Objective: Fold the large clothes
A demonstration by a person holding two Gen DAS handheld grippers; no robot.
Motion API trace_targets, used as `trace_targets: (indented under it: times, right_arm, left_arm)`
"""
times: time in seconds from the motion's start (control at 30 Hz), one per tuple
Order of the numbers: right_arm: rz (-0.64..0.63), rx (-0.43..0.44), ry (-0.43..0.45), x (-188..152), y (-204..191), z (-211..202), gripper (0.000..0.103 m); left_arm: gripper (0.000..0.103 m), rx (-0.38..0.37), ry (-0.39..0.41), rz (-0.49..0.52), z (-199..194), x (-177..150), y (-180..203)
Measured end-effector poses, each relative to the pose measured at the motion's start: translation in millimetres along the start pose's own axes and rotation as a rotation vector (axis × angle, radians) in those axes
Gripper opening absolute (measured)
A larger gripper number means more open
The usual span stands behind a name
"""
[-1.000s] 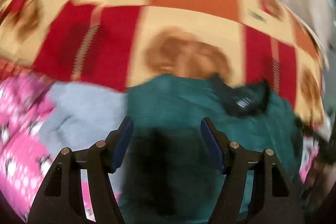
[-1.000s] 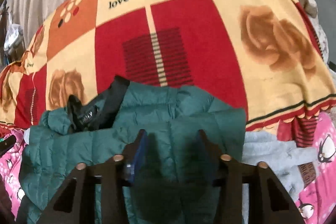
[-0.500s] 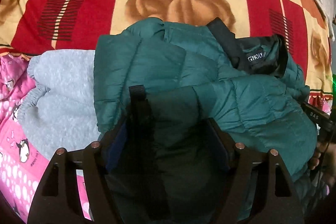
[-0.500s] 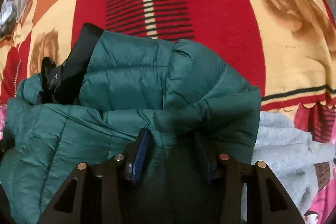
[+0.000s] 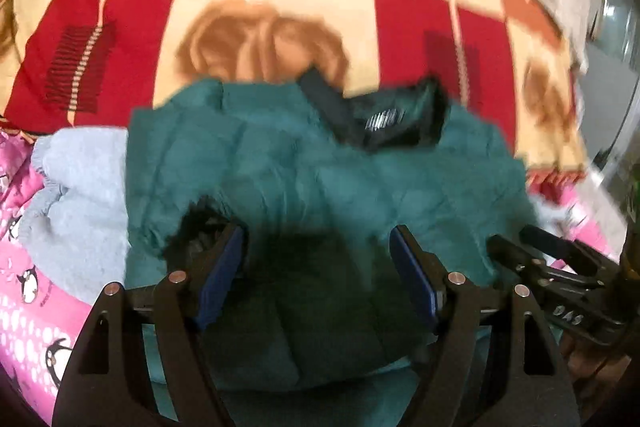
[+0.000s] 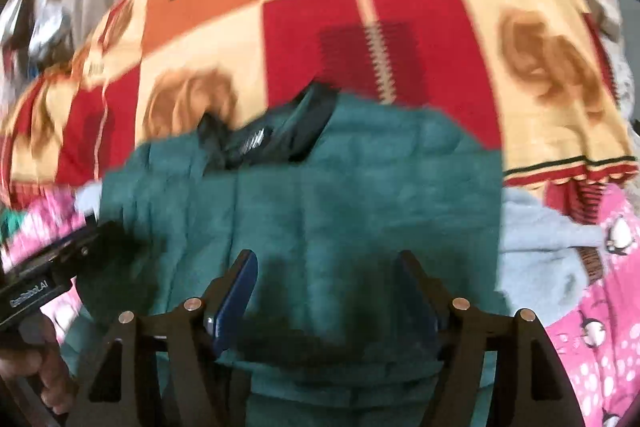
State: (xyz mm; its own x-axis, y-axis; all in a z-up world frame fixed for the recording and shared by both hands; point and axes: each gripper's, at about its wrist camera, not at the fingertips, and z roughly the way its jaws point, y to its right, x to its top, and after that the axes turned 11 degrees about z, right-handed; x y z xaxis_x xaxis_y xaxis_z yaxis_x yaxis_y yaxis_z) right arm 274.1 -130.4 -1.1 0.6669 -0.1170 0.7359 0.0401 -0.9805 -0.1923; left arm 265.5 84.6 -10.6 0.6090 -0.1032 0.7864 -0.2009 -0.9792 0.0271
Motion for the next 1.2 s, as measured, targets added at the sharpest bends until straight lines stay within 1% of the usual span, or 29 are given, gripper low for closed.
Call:
trace_targets:
  times: [0.03, 0.07, 0.1, 0.23, 0.4, 0.47, 0.53, 0.6, 0.7, 0.77, 0.8, 0.83, 0.9, 1.0, 1.03, 1.07, 1.1, 1.2]
  right_arm:
    - [0.003, -0.018, -0.041, -7, 2, 13, 0.069]
    - [0.008, -0.018, -0.069, -13, 4, 23, 0.07]
    - [0.013, -0.013, -0.086, -14, 6, 30, 0.072]
    - [0.005, -0.027, -0.09, -14, 6, 33, 0.074]
    - [-0.011, -0.042, -0.089, -16, 2, 35, 0.075]
    - [-0.008, -0.049, -0.089, -15, 2, 35, 0.079]
    - [-0.002, -0.045, -0.091, -14, 2, 36, 0.081]
    - [-0.001, -0.043, -0.092, -15, 1, 38, 0.081]
    - [0.0, -0.042, -0.091, -14, 2, 39, 0.081]
    - [0.0, -0.041, -0.091, -13, 3, 40, 0.081]
    - [0.0, -0.042, -0.09, -13, 2, 40, 0.081]
    - [-0.002, -0.043, -0.09, -13, 3, 40, 0.081]
    - [-0.003, -0.045, -0.089, -13, 3, 39, 0.081]
    - [-0.005, -0.048, -0.086, -14, 3, 38, 0.082]
    - [-0.007, -0.049, -0.085, -15, 2, 37, 0.082]
    - [-0.008, -0.051, -0.085, -15, 2, 37, 0.082]
    - [-0.008, -0.052, -0.084, -15, 2, 37, 0.082]
    - [-0.01, -0.052, -0.083, -15, 2, 37, 0.082]
  left_arm:
    - [0.077, 0.029, -0.078, 0.015, 19, -6, 1]
    - [0.078, 0.043, -0.122, 0.021, 29, -10, 2]
    - [0.079, 0.045, -0.134, 0.018, 35, -12, 1]
    - [0.081, 0.055, -0.134, 0.029, 39, -9, 1]
    - [0.082, 0.045, -0.144, 0.029, 39, -8, -2]
    - [0.082, 0.047, -0.147, 0.03, 35, -5, -4]
    - [0.081, 0.062, -0.111, 0.015, 20, -1, -12]
    - [0.081, 0.104, -0.06, -0.013, 3, 8, -26]
    - [0.081, 0.201, 0.069, -0.128, -39, 19, -68]
    - [0.081, 0.247, 0.126, -0.217, -57, 19, -92]
    - [0.081, 0.25, 0.139, -0.242, -63, 17, -99]
    - [0.081, 0.245, 0.148, -0.26, -66, 18, -102]
    - [0.081, 0.222, 0.147, -0.246, -65, 18, -95]
    - [0.081, 0.149, 0.125, -0.155, -52, 19, -61]
    - [0.081, 0.116, 0.114, -0.114, -44, 20, -44]
    - [0.081, 0.1, 0.104, -0.094, -39, 20, -35]
    - [0.081, 0.09, 0.084, -0.076, -30, 19, -23]
    - [0.081, 0.078, 0.027, -0.058, -10, 15, -4]
